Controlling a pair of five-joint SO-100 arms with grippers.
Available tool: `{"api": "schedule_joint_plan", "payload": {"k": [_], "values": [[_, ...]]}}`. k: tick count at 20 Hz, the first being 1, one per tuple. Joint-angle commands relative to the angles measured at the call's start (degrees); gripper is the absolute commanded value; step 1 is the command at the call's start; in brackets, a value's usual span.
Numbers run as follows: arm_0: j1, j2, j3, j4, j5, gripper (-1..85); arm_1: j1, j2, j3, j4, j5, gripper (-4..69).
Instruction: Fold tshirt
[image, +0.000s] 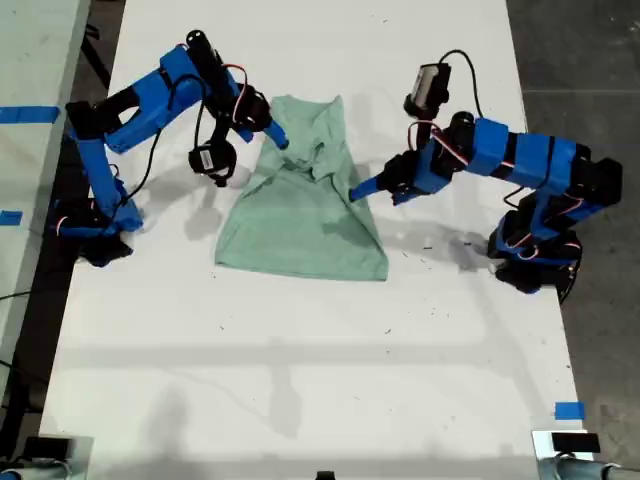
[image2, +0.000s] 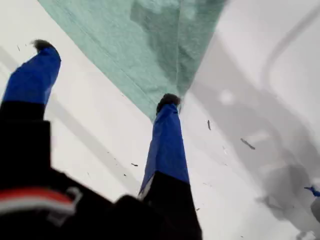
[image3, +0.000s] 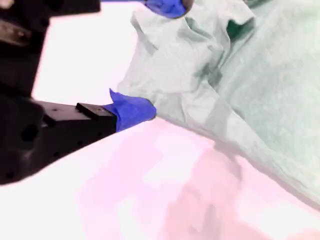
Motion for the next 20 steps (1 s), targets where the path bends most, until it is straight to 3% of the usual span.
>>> {"api": "schedule_joint_plan", "payload": {"k": [1, 7, 11, 20], "values": [[5.3, 14.6, 13.6, -1.4, -6.4, 23.2, -0.4, 3.3, -0.2, -0.4, -0.6, 35.6], [16.1, 32.4, 37.3, -3.6, -20.4, 23.1, -4.5, 3.2, 0.4, 3.0, -1.1, 34.1], [18.7, 31.6, 38.8, -4.9, -22.5, 23.4, -6.1, 1.0, 3.3, 3.9, -0.8, 34.1], [17.9, 28.7, 38.8, -6.5, -22.0, 22.9, -5.8, -5.7, 22.5, -19.9, -5.1, 31.3]]}}
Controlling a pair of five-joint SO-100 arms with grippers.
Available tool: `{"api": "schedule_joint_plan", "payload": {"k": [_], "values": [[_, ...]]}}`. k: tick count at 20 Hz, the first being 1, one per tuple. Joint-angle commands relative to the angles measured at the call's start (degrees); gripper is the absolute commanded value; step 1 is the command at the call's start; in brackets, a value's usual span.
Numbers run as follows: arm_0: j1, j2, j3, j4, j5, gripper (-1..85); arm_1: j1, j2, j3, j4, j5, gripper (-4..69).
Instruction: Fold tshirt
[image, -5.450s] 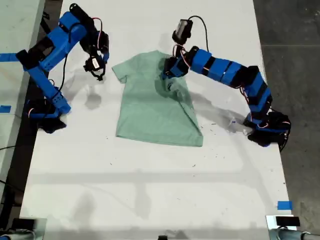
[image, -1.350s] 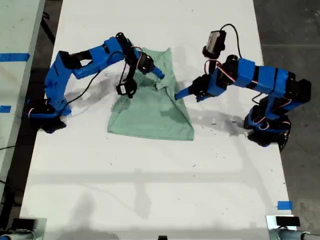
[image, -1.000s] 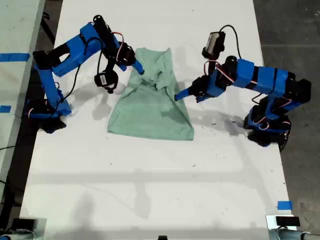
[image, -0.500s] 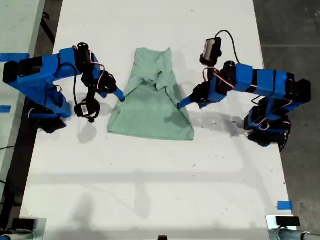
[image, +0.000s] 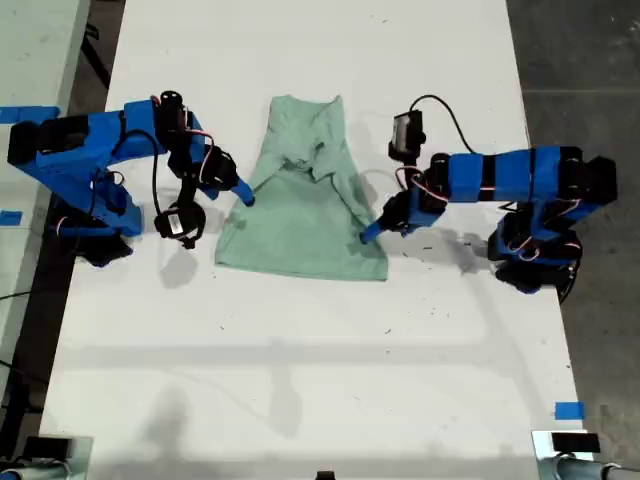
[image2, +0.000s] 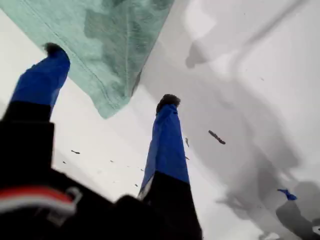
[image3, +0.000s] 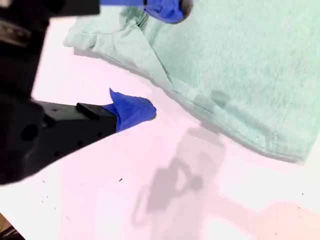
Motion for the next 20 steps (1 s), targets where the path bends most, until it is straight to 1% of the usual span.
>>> {"api": "schedule_joint_plan", "payload": {"k": [1, 3, 4, 5, 6, 9, 12, 14, 15, 17, 18, 20], "values": [[-0.2, 0.6, -0.4, -0.5, 0.0, 22.8, -0.2, -2.3, 2.1, -6.9, -1.2, 30.0], [-0.4, 0.6, -0.4, -0.5, 0.0, 22.5, 0.2, -6.4, 3.1, -10.5, -1.8, 25.1], [-0.5, 0.6, -0.4, -0.6, 0.0, 22.5, 0.4, -8.7, 3.3, -12.2, -1.8, 20.2], [-0.6, 0.6, -0.4, -0.6, 0.0, 22.4, 0.8, -10.5, 3.3, -13.4, -1.9, 11.0], [-0.6, 0.6, -0.4, -0.6, 0.0, 22.3, 1.2, -12.0, 3.3, -14.0, -1.3, 5.5], [-0.6, 0.7, -0.4, -0.6, 0.0, 21.2, 1.8, -12.2, 2.8, -13.9, -1.6, 3.9], [-0.6, 0.6, -0.4, -0.7, -0.1, 21.1, 1.7, -11.9, 1.3, -12.0, -2.2, -2.2], [-0.5, 0.6, -0.4, -0.9, -0.2, 21.1, 1.2, -11.9, -1.1, -7.6, -2.1, -2.3], [-0.4, 0.6, -0.4, -1.0, -0.3, 21.0, 1.0, -11.9, -3.1, -3.4, -2.2, -2.3], [-0.3, 0.6, -0.4, -1.1, -0.4, 21.0, 0.3, -10.2, -6.8, 2.0, -2.5, -2.3], [-0.2, 0.6, -0.4, -1.1, -0.4, 21.0, -0.1, -9.2, -9.1, 3.0, -2.2, -2.3], [-0.2, 0.4, -0.4, -1.3, -0.4, 20.9, -1.3, -10.5, -17.7, 7.1, -0.6, -2.3]]}}
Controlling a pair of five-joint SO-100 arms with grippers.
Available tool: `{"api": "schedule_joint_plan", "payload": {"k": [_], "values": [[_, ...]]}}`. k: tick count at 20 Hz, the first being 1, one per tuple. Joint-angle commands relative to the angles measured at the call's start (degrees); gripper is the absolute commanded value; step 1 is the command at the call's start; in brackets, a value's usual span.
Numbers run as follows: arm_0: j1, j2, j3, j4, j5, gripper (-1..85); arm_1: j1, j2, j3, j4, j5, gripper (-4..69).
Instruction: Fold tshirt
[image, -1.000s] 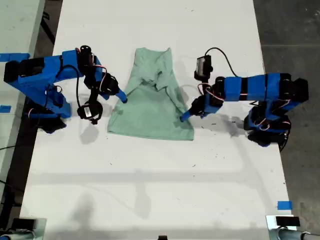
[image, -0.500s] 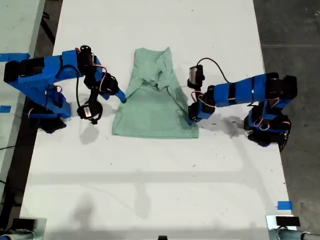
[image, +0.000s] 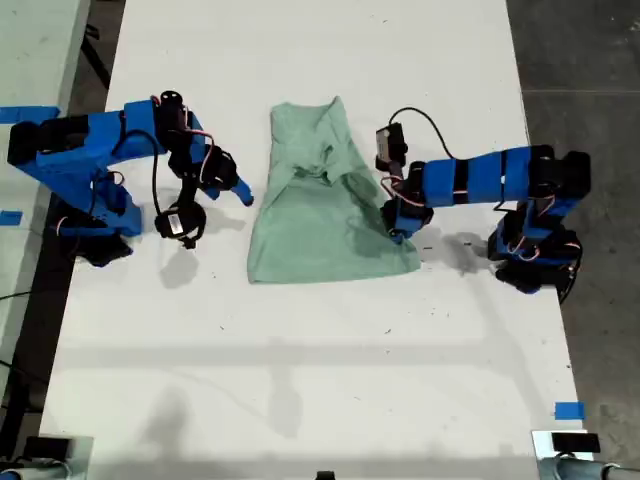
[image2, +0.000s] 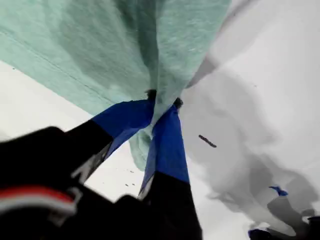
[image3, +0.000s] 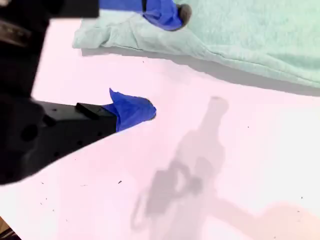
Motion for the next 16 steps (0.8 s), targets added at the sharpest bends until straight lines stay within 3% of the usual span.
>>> {"api": "schedule_joint_plan", "payload": {"k": [1, 3, 6, 13, 15, 16], "values": [[-0.2, 0.4, -0.4, -0.9, -0.4, 20.6, -2.6, 0.5, -14.2, 5.1, 2.2, -2.3], [0.0, 0.4, -0.4, -1.1, -0.4, 20.4, -3.8, -2.2, -22.3, 7.6, 4.3, -2.3], [0.3, 0.4, -0.5, -1.2, -0.4, 20.2, -5.8, -7.1, -30.1, 5.1, 8.0, -2.3], [0.4, 0.3, -0.7, -1.6, -0.4, 20.1, -7.3, -22.4, -30.3, -10.5, 13.4, -1.1], [0.4, 0.3, -0.6, -1.5, -0.4, 20.2, -7.2, -24.3, -27.8, -15.6, 14.4, 4.4], [0.4, 0.3, -0.6, -1.5, -0.4, 20.2, -6.8, -25.7, -27.2, -17.1, 14.4, 16.9]]}}
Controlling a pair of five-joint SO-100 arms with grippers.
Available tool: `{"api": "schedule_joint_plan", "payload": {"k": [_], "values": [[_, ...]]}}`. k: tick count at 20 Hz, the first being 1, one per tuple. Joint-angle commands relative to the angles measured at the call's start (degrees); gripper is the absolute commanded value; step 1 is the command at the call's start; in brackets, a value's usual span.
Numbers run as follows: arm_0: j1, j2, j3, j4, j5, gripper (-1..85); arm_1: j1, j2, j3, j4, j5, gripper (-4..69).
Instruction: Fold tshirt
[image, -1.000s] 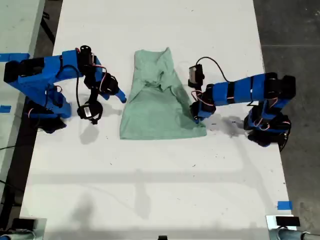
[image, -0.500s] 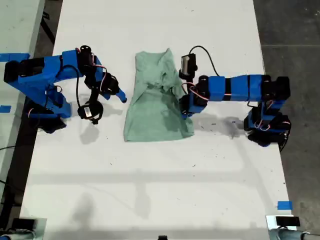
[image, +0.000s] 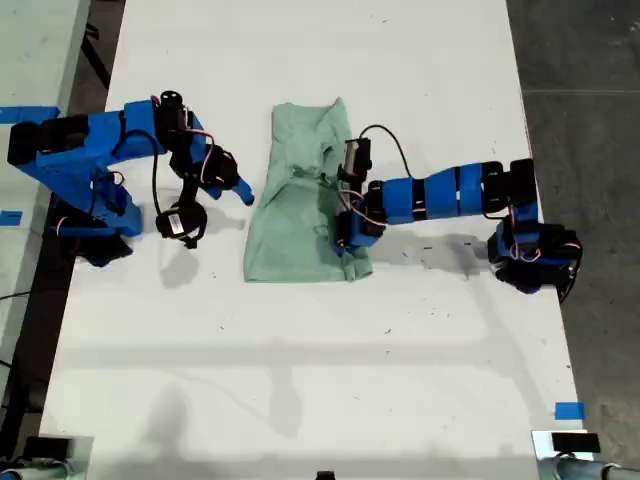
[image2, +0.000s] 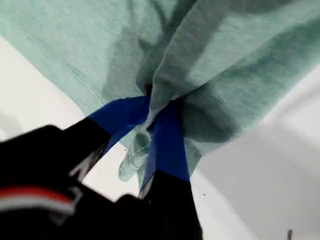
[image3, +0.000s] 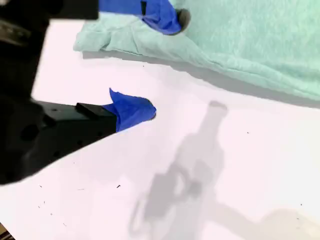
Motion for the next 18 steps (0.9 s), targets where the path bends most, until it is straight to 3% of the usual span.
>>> {"api": "schedule_joint_plan", "payload": {"k": [1, 3, 7, 9, 13, 18], "values": [[0.4, 0.3, -0.6, -0.4, -0.4, 20.2, -0.4, -1.7, -0.8, -3.6, 1.6, 25.8], [0.6, 0.3, -0.6, -0.4, -0.4, 20.2, -1.3, -0.3, -1.5, -0.7, 2.3, 36.5], [0.8, 0.3, -0.6, -0.3, -0.4, 20.2, -3.8, 3.5, -9.8, 14.8, 3.6, 37.4], [0.9, 0.4, -0.8, 0.1, -0.4, 20.1, -4.9, 8.2, -11.7, 19.4, 3.8, 37.6], [2.0, 0.6, -1.5, 1.0, -1.1, 20.1, -5.4, 18.4, -11.1, 25.1, 3.8, 37.6], [4.2, 0.4, -3.4, 1.4, -3.1, 21.2, -3.3, 27.3, -3.6, 27.1, 3.0, 38.7]]}}
